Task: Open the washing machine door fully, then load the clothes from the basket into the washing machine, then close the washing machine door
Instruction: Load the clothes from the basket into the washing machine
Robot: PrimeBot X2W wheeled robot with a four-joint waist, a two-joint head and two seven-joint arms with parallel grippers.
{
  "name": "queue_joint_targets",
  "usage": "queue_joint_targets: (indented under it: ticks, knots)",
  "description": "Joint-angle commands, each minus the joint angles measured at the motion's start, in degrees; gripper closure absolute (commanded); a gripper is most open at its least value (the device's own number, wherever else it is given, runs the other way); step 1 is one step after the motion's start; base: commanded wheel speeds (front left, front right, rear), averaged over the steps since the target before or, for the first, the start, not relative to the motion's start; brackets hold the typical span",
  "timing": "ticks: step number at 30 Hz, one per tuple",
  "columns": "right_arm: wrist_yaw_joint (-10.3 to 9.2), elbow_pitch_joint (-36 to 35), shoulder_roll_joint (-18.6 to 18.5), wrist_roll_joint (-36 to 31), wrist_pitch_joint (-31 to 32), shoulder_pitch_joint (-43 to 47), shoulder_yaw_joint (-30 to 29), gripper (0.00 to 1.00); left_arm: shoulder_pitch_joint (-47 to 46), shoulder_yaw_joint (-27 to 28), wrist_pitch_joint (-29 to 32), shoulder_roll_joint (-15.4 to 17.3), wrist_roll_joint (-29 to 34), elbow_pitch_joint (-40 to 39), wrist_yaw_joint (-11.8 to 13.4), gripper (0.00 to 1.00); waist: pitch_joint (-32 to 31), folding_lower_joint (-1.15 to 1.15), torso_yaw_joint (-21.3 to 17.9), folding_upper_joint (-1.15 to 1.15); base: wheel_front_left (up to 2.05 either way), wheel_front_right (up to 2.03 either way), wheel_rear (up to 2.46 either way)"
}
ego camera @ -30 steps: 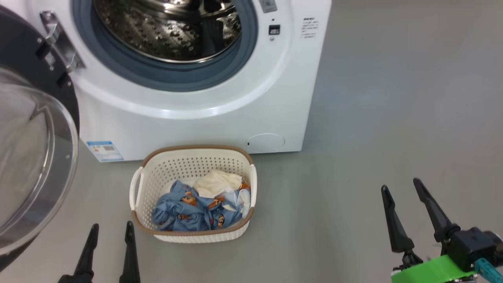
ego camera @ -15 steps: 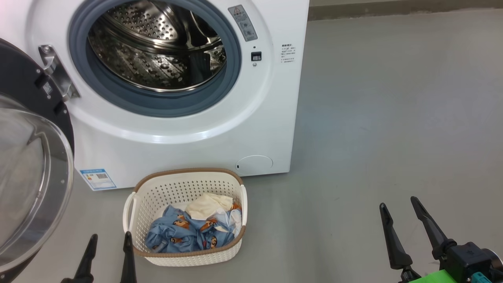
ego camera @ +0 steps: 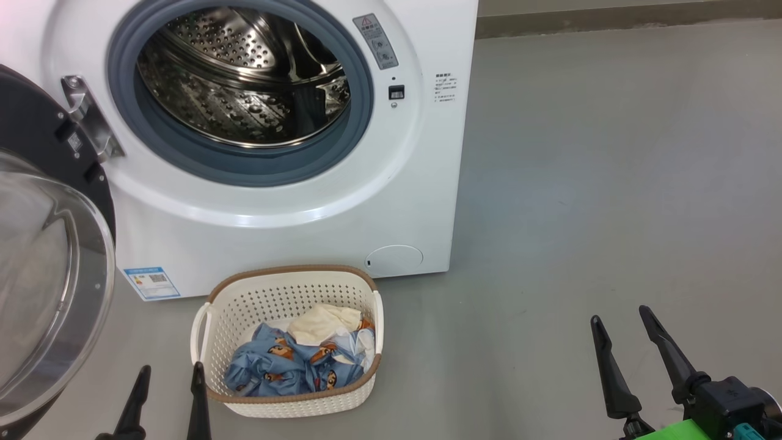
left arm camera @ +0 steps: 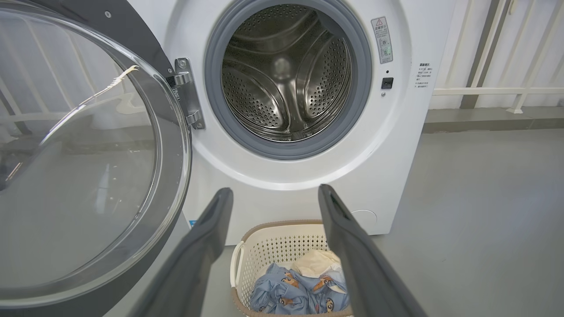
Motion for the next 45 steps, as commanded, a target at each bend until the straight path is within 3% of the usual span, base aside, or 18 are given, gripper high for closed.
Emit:
queue_joint_targets:
  ticks: [1,17,35,45]
  knots:
    - [0.17,-1.13,-0.21,-0.37,-0.68,-0.28,1.23,0.0,-1.19,1.65,-0.17,0.73,0.41,-1.54,0.63,0.0,-0.08,0.0,-0.06,0.0,0.0,0.0,0.0]
    - [0.17,-1.21,-0.12,-0.4,-0.68,-0.37,1.04,0.0,-1.27,1.1,-0.12,1.24,0.51,-1.4,1.8,0.0,-0.22,0.0,0.22,0.0,0.15,-0.16,0.02]
    - [0.17,-1.29,-0.09,-0.32,-0.68,-0.7,1.09,0.0,-2.15,0.57,-0.45,1.92,0.75,-1.37,2.96,0.0,0.47,0.0,0.3,0.0,1.59,-1.64,0.05]
    - [0.17,-1.22,-0.07,-0.34,-0.68,-0.92,1.41,0.0,-2.39,0.22,-1.05,2.41,0.58,-1.8,3.22,0.0,0.76,0.0,0.3,0.0,0.54,-0.54,0.0]
